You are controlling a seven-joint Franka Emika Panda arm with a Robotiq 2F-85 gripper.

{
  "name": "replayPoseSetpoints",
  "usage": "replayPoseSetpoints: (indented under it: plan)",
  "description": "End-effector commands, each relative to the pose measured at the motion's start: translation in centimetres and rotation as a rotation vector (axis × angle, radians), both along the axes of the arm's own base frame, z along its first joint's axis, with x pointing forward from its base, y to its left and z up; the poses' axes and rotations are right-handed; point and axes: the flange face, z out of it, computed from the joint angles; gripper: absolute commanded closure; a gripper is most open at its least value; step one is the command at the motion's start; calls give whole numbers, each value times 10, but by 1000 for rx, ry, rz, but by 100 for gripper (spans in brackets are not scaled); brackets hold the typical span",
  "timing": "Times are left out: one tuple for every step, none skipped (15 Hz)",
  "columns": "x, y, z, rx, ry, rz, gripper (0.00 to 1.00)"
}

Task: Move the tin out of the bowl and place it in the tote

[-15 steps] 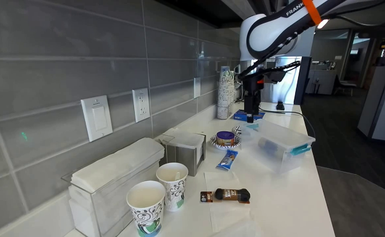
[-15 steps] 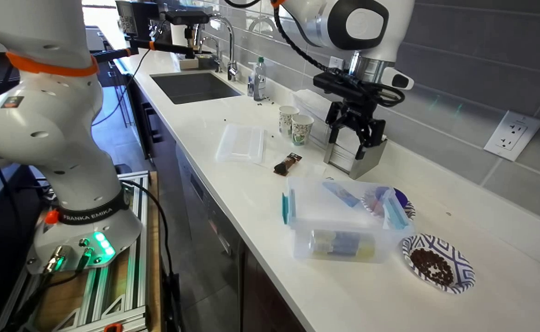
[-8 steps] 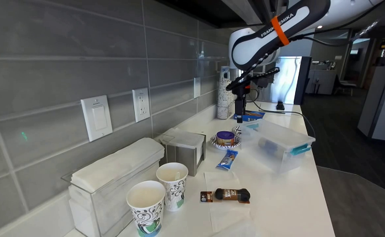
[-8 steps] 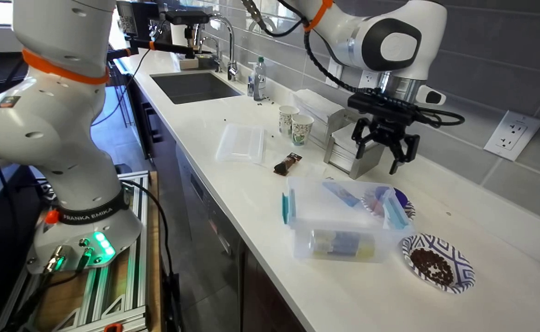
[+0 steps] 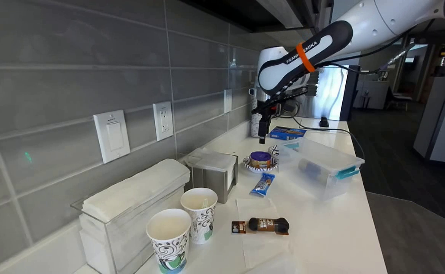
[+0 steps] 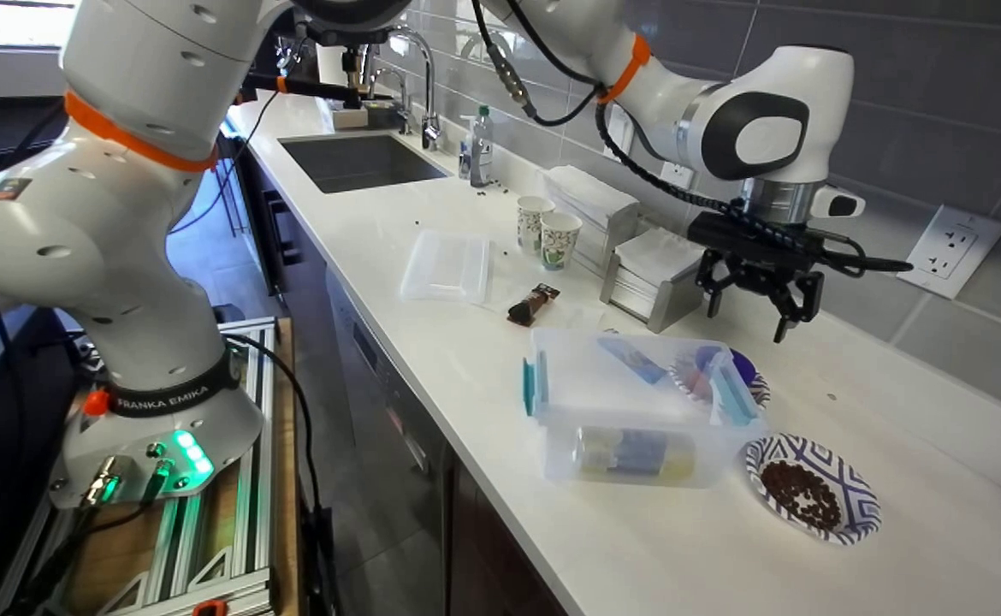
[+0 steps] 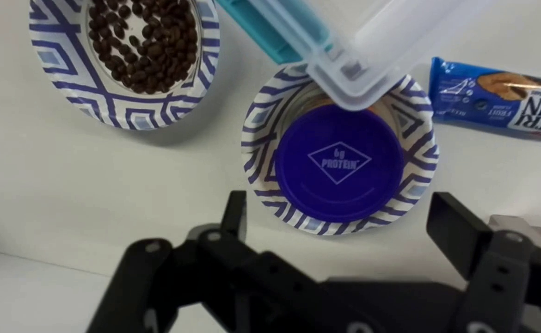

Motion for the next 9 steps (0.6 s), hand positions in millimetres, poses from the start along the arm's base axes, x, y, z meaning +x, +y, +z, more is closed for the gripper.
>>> replayPoseSetpoints:
  plan:
    - [13, -4, -25, 43, -29, -6, 0]
    - [14, -4, -30, 52, -35, -11, 0]
    - [15, -3, -34, 75, -43, -11, 0]
    - [16, -2, -38, 102, -46, -14, 0]
    - [16, -1, -42, 115, -44, -19, 0]
    - [17, -1, -45, 124, -42, -24, 0]
    - [17, -2, -47, 110, -44, -29, 0]
    - [17, -2, -48, 127, -41, -32, 0]
    - [17, -4, -50, 110, -46, -32, 0]
